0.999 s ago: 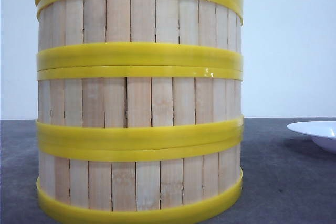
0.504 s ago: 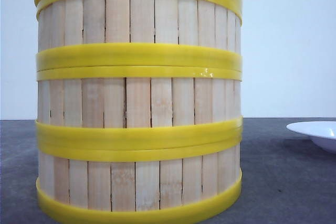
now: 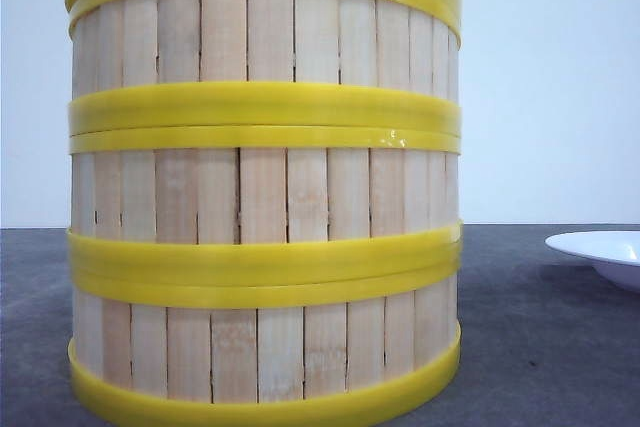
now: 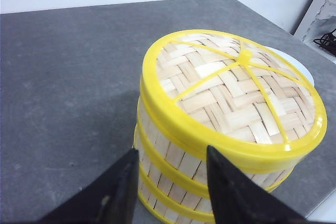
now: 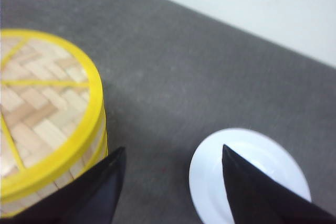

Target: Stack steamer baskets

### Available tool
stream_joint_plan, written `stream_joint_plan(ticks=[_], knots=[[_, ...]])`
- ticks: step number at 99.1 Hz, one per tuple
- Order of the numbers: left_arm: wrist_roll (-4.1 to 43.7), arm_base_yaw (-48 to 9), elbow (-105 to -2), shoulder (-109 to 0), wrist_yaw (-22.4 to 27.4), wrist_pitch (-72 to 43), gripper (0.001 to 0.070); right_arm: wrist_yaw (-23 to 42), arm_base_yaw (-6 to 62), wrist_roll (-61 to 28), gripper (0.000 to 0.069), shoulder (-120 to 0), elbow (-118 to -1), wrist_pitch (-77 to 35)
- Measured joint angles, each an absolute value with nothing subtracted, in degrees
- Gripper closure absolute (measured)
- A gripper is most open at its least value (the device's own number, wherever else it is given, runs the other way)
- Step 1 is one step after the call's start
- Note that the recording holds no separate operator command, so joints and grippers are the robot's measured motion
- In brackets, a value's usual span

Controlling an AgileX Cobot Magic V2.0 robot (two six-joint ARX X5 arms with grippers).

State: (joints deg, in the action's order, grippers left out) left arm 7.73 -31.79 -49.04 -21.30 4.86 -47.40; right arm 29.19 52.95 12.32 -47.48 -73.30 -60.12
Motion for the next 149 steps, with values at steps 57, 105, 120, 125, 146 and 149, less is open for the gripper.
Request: stream_joint_plan(ticks=[57, 105, 120, 125, 146, 149], knots=[[8.2, -31.8, -49.0, -21.3, 4.9, -47.4, 0.0682, 29.8, 52.9, 14.0, 0.0686, -46.3, -72.5, -58.0], [8.2, -31.8, -49.0, -21.3, 4.9, -47.4, 0.0682, 29.8, 52.9, 14.0, 0.0687, -46.3, -72.5, -56.3], [8.2, -31.8, -49.0, -21.3, 4.9, -47.4, 0.0682, 29.8, 52.9, 14.0, 0.0687, -46.3, -72.5, -56.3], [8.2, -31.8, -49.0, -21.3, 4.9, -47.4, 0.0682, 29.8, 52.9, 14.0, 0.0687, -46.3, -72.5, -56.3], [6.8, -31.3, -49.0, -21.3, 4.0, -46.5, 0.0682, 29.8, 52.9, 14.0, 0.0687, -46.3, -72.5, -56.3], [6.1, -30.6, -49.0, -21.3, 3.8, -46.2, 0.0682, 29.8, 52.9, 14.0, 0.0687, -46.3, -72.5, -56.3]])
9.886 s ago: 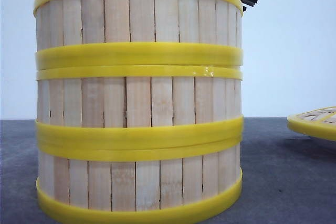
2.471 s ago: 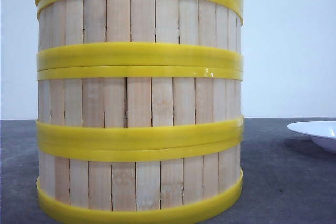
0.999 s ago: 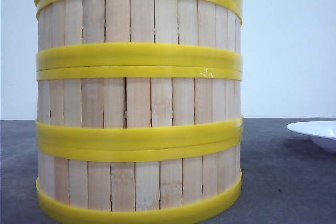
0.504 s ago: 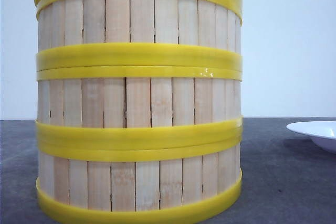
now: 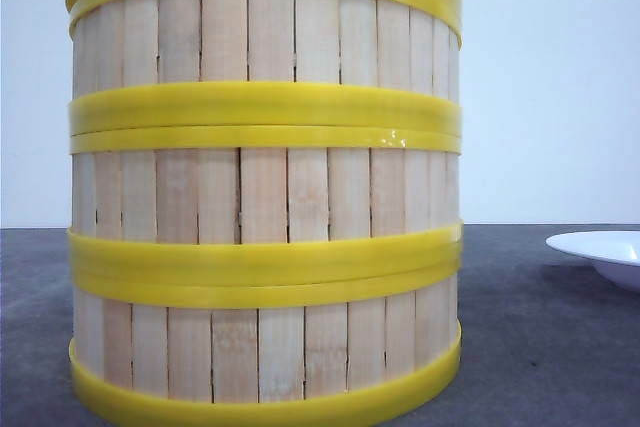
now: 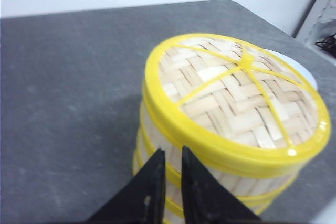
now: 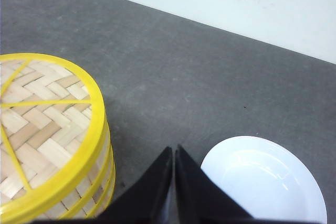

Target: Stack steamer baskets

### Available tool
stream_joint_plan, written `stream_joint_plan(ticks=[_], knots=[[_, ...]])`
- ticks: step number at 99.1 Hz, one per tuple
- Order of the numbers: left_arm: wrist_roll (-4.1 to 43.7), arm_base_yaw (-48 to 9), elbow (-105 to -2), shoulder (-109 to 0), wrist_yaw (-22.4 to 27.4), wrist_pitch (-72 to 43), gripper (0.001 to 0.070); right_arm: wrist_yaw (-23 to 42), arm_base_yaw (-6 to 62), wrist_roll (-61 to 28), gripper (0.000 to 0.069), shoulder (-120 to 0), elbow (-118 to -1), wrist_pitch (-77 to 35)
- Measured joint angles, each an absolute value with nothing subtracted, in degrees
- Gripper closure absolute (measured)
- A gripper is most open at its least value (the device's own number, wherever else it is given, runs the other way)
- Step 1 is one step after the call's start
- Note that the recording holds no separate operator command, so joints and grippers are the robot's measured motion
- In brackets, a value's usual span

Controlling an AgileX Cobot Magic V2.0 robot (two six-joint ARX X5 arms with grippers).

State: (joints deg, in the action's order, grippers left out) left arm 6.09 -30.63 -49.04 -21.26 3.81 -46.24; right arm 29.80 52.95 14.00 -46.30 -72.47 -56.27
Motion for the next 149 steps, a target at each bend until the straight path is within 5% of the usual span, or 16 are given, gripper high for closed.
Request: stream_joint_plan(ticks=[27, 63, 88, 149], knots=[[3.0, -19.0, -44.8, -20.4, 2.7, -36.1, 0.0682, 29.8, 52.9, 14.0, 0.0687, -46.3, -72.5, -56.3], [3.0, -4.5, -22.5, -16.0, 0.3, -17.8, 0.0682, 29.8, 52.9, 14.0, 0.0687, -46.3, -72.5, -56.3], [3.2, -3.0, -10.5, -7.9, -6.2, -11.7, 0.0682, 29.8, 52.9, 14.0, 0.0687, -46.3, -72.5, -56.3], [2.5, -3.0, -2.5, -0.2, -6.3, -11.8, 0.0682, 29.8, 52.9, 14.0, 0.0687, -46.3, -72.5, -56.3]])
